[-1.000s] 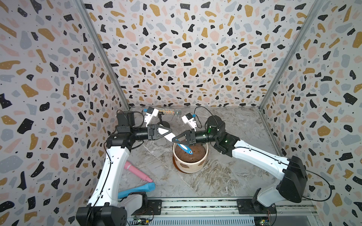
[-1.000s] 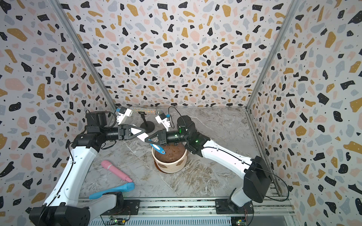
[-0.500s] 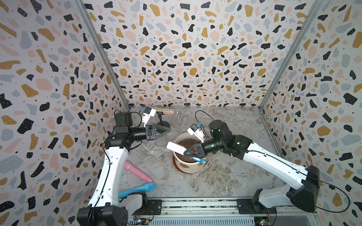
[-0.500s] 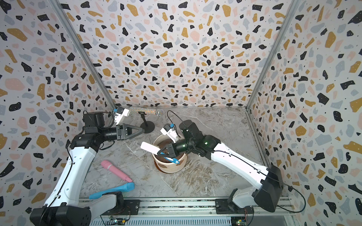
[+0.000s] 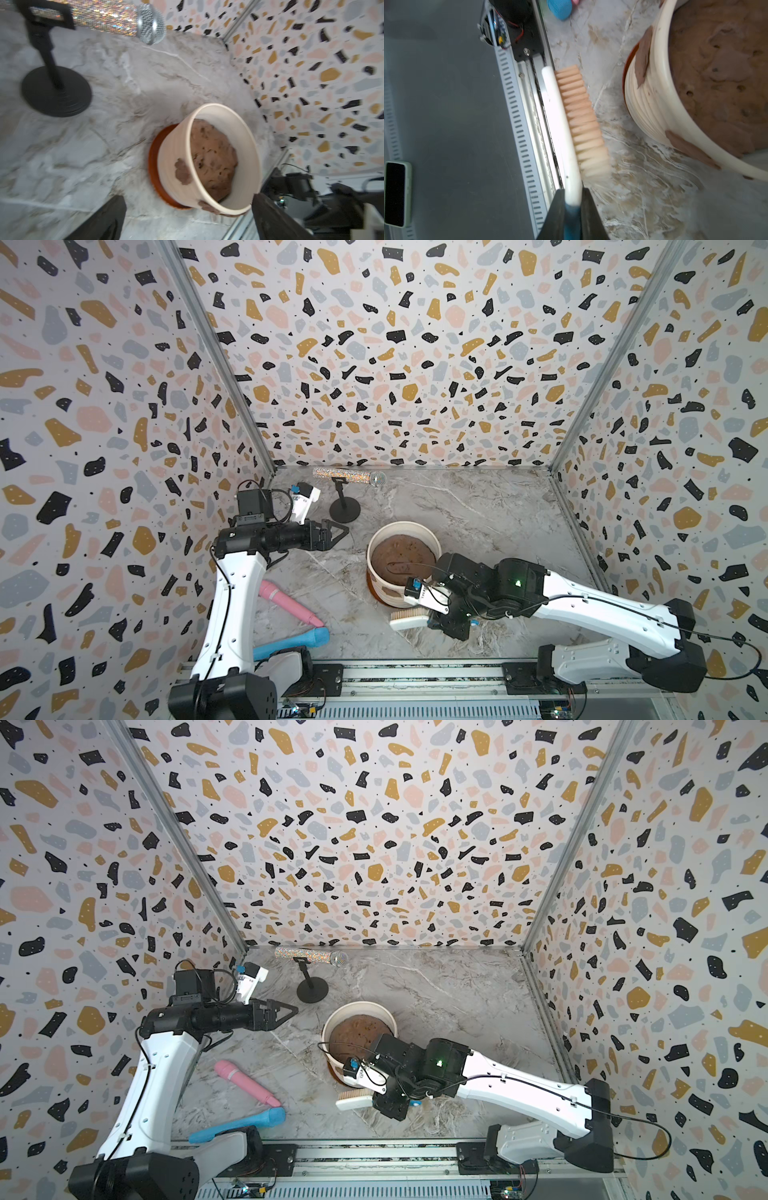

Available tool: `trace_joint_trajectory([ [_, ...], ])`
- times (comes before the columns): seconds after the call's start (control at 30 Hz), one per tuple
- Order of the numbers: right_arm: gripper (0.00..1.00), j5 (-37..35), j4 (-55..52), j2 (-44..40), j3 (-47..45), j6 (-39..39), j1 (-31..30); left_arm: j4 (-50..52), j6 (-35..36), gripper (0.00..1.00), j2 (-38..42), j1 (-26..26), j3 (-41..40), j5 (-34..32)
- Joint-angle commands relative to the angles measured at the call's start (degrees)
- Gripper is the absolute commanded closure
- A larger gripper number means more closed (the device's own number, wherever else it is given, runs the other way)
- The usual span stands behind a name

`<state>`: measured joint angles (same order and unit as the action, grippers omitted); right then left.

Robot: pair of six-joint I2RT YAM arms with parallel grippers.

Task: Scrub the dried mud off the ceramic pot
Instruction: Pick up the brush from the center of the board, then brush off the soil from the pot.

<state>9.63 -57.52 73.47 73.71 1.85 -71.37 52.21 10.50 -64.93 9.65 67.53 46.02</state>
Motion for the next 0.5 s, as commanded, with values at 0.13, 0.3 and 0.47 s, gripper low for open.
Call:
trace_joint_trajectory([
  [0.13,1.00,-10.45,0.99,3.52,5.25,1.12,-2.87,3.03,9.24,0.00,1.42,0.24,-1.51,-14.90],
  [0.3,1.00,-13.41,8.02,6.69,6.94,10.85,-4.12,3.11,9.21,0.00,1.79,0.25,-1.59,-17.93],
  [0.47,1.00,-16.65,12.42,7.19,5.49,16.59,-3.85,3.17,9.42,0.00,1.59,0.25,-2.13,-17.91],
])
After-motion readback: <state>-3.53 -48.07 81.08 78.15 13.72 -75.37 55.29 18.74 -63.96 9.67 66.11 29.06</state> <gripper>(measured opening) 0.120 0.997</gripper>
